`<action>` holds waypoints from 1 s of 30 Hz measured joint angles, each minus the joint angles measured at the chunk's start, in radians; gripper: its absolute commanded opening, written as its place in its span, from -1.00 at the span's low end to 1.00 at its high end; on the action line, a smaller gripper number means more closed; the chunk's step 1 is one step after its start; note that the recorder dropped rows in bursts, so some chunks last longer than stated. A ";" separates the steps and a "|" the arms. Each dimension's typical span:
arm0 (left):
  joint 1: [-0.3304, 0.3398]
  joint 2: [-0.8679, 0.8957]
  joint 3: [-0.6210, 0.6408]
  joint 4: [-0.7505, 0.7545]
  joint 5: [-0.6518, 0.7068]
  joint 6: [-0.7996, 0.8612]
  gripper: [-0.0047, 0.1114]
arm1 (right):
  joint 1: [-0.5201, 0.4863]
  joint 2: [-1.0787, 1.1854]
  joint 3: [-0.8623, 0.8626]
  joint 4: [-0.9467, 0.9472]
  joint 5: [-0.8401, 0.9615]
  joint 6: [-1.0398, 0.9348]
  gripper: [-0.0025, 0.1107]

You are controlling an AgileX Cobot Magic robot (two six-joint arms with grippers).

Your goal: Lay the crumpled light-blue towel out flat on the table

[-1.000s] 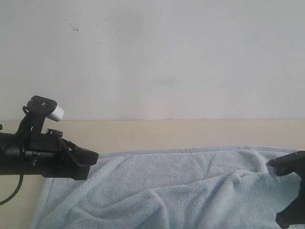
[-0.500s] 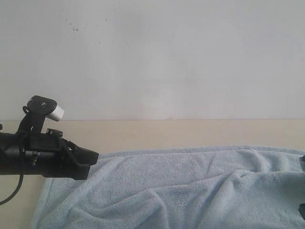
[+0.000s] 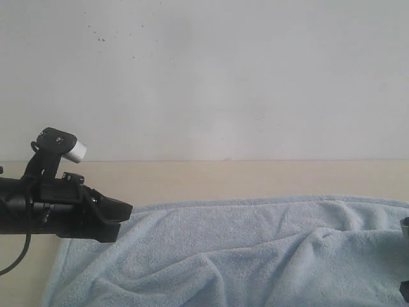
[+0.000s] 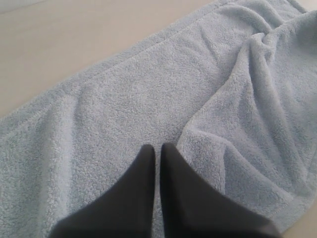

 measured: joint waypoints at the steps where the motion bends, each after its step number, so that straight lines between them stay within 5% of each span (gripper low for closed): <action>1: 0.000 0.000 0.000 0.000 0.000 0.002 -0.85 | 0.000 0.000 0.004 0.000 0.002 0.000 -0.96; 15: 0.000 0.000 0.000 0.000 0.000 0.029 -0.85 | 0.000 -0.005 0.019 0.130 0.308 -0.092 -0.96; 30: 0.000 0.000 -0.007 0.000 0.000 0.030 -0.85 | 0.000 -0.135 0.021 0.236 0.023 -0.152 -0.96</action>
